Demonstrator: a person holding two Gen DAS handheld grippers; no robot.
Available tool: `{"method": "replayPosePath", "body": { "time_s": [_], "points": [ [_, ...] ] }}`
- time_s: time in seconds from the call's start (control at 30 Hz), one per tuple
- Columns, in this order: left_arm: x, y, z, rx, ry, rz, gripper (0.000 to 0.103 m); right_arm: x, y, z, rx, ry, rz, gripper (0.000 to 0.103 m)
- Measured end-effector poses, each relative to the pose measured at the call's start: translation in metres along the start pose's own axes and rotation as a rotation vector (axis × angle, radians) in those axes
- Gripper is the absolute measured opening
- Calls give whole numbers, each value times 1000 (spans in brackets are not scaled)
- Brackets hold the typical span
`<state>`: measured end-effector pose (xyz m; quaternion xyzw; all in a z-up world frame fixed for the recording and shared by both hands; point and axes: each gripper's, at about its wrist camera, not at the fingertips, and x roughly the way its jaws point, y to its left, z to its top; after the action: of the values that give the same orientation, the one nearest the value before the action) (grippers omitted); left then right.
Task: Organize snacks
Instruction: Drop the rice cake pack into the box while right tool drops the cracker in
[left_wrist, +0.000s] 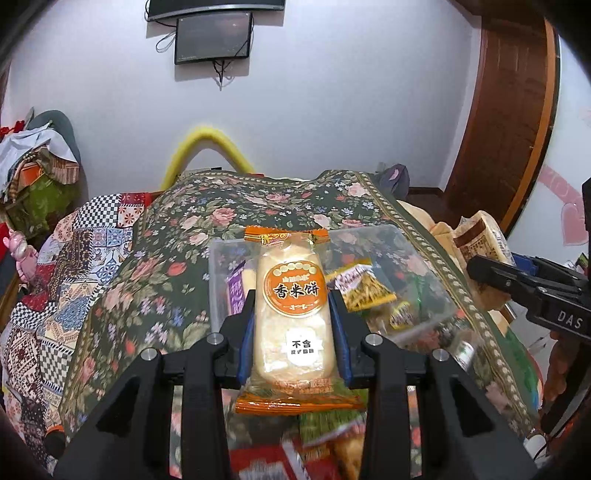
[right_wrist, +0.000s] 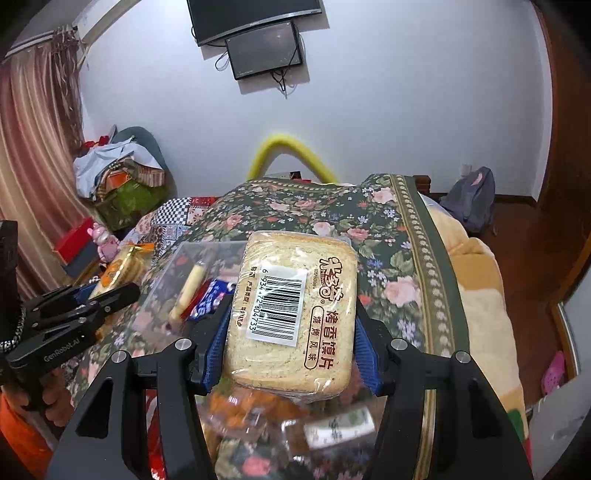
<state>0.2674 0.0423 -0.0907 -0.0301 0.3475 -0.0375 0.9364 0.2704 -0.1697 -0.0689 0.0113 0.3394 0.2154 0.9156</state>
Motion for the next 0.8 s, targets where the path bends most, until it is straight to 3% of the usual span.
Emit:
{"method": "replayPosePath", "body": {
  "time_s": [0.5, 0.8],
  "points": [
    [97, -5, 21, -34, 133, -40, 36, 82, -17, 25, -9, 124, -11, 55],
    [135, -2, 21, -69, 232, -28, 36, 106, -18, 23, -32, 194, -11, 55]
  ]
}}
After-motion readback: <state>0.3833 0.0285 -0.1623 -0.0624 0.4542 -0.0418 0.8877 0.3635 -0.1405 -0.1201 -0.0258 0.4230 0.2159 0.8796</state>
